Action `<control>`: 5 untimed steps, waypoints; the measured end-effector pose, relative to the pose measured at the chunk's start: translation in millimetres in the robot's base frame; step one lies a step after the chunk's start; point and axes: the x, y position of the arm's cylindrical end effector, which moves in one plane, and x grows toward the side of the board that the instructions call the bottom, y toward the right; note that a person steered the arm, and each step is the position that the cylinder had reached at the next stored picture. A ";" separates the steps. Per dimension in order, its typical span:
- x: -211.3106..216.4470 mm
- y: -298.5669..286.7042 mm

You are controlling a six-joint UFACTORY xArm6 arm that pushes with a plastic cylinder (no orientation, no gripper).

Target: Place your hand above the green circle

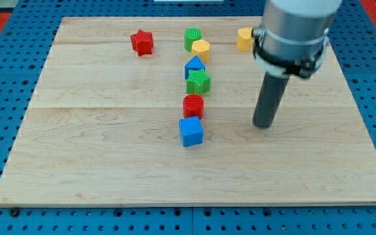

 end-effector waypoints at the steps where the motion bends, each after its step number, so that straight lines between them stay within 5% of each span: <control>1: -92.0 0.7; 3: -212.8 -56.7; 5: -239.2 -132.6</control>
